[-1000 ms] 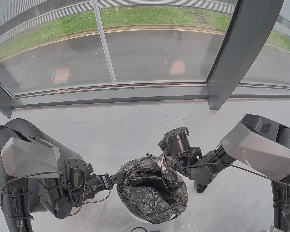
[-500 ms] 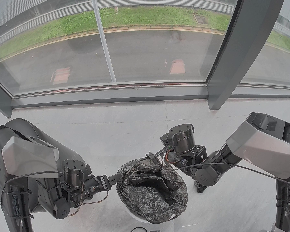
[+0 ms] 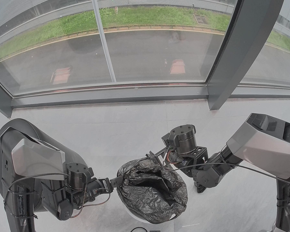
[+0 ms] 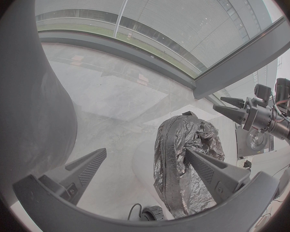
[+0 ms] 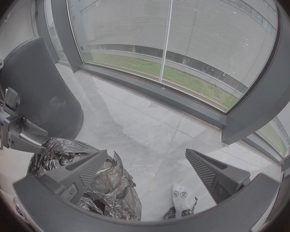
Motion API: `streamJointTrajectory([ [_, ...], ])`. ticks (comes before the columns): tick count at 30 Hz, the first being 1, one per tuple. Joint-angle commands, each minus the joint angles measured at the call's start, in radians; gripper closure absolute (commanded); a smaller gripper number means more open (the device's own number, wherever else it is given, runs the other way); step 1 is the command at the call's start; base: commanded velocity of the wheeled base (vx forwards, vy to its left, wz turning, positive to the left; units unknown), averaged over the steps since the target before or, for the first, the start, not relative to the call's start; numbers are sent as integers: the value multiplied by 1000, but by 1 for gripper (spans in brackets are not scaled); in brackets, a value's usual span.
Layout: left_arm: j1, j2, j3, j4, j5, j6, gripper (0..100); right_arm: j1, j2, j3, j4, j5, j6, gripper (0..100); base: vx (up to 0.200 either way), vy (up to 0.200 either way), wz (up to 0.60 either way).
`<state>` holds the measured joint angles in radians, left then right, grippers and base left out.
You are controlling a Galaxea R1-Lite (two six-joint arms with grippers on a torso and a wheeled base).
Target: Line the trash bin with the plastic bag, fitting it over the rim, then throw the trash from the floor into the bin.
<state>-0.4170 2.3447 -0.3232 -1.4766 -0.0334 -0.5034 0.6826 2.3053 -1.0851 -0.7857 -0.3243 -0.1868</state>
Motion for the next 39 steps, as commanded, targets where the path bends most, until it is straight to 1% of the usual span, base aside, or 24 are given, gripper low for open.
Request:
streamJointTrajectory([
  [1, 4, 50, -30, 1, 1, 11, 0, 0, 3, 5, -1, 1, 1, 0, 0, 0, 0],
  [6, 32, 85, -80, 13, 6, 45, 0, 2, 5, 5, -3, 2, 1, 0, 0, 0, 0],
  [14, 57, 102, -96, 10, 9, 57, 0, 2, 13, 7, -33, 1, -2, 0, 0, 0, 0],
  [20, 57, 122, -97, 12, 9, 69, 0, 3, 16, 7, -35, 1, -2, 0, 0, 0, 0],
  [21, 53, 140, -108, 10, 7, 85, 0, 3, 17, 5, -35, 1, -2, 0, 0, 0, 0],
  [26, 44, 173, -135, 16, 7, 95, 0, 3, 20, 11, -35, 1, 0, 0, 0, 0, 0],
  [33, 41, 189, -155, 52, 9, 117, 0, 3, 20, 22, -36, 1, 0, 0, 0, 0, 0],
  [36, 35, 186, -157, 73, 23, 125, 0, 5, 17, 28, -38, 2, 0, 0, 0, 0, 0],
  [37, 29, 189, -157, 79, 56, 135, 0, 14, 6, 42, -38, 2, 1, 0, 0, 0, 0],
  [39, 21, 186, -146, 78, 63, 140, 0, 25, -7, 60, -38, 2, 3, 0, 0, 0, 0],
])
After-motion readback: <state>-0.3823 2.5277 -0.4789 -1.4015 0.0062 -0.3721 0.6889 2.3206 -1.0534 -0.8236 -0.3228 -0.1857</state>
